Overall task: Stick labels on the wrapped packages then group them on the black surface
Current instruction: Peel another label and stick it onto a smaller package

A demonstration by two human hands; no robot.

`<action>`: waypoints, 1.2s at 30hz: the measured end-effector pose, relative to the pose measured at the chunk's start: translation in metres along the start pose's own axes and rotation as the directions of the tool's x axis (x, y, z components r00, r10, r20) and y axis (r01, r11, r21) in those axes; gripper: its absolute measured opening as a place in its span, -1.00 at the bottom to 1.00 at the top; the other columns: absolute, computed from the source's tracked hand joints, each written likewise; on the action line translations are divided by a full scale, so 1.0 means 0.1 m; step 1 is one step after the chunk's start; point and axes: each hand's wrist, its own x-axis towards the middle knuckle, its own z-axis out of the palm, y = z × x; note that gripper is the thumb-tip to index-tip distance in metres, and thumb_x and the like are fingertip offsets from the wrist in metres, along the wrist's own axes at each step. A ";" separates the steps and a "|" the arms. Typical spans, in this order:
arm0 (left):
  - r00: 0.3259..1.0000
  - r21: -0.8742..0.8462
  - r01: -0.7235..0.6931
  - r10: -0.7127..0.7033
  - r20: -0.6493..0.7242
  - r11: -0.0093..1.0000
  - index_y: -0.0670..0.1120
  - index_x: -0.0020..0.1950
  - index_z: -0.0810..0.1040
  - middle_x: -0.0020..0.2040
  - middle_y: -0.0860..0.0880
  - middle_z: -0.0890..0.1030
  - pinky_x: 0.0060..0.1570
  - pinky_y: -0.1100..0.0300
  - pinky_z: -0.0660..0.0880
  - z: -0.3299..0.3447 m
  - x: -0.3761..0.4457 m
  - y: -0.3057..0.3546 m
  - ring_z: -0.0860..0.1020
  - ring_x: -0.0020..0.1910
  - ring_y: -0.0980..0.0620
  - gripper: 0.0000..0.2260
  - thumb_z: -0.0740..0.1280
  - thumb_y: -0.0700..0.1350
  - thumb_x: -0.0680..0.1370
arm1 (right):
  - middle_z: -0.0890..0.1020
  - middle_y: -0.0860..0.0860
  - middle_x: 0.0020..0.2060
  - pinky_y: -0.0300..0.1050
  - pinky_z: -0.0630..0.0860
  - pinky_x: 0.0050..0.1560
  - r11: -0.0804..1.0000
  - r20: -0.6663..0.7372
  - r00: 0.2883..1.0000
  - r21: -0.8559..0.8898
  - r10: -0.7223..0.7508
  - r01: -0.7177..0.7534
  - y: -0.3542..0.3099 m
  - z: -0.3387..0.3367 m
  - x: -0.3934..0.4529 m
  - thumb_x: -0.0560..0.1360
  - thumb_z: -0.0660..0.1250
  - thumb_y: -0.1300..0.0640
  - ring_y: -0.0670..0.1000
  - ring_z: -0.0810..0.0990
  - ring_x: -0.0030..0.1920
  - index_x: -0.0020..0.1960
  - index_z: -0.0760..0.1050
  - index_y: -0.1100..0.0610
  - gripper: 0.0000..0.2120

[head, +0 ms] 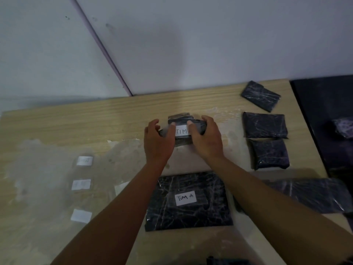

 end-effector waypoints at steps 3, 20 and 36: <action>0.972 -0.178 0.227 -0.234 -0.022 0.958 -0.01 0.35 0.44 0.13 0.04 0.51 0.14 0.11 0.51 0.12 -0.05 0.05 0.51 0.08 0.06 -0.41 0.39 0.29 0.44 | 0.53 -0.14 0.16 0.02 0.56 0.17 0.990 -0.082 0.989 0.069 0.126 -0.121 -0.08 0.14 -0.04 0.36 0.36 -0.39 -0.08 0.55 0.13 0.25 0.40 -0.14 -0.43; 0.924 -0.411 0.324 -0.378 -0.054 0.852 -0.15 0.02 0.57 -0.10 -0.06 0.56 -0.19 0.06 0.43 0.29 0.01 0.07 0.51 -0.15 -0.04 -0.78 0.16 -0.11 0.61 | 0.58 -0.06 0.13 -0.19 0.51 0.00 0.981 -0.113 0.986 0.166 0.119 -0.100 0.03 0.18 -0.01 0.64 0.21 0.00 -0.04 0.56 0.07 0.28 0.45 -0.13 -0.77; 0.870 -0.430 0.419 -0.489 -0.060 0.799 -0.16 0.04 0.59 -0.03 -0.09 0.62 -0.17 0.13 0.46 0.30 0.06 0.17 0.54 -0.14 -0.01 -0.77 0.23 -0.05 0.56 | 0.54 -0.11 0.13 -0.02 0.52 0.13 0.980 -0.126 0.980 0.145 0.152 -0.133 0.00 0.27 -0.02 0.47 0.33 -0.16 -0.01 0.54 0.15 0.15 0.39 -0.16 -0.71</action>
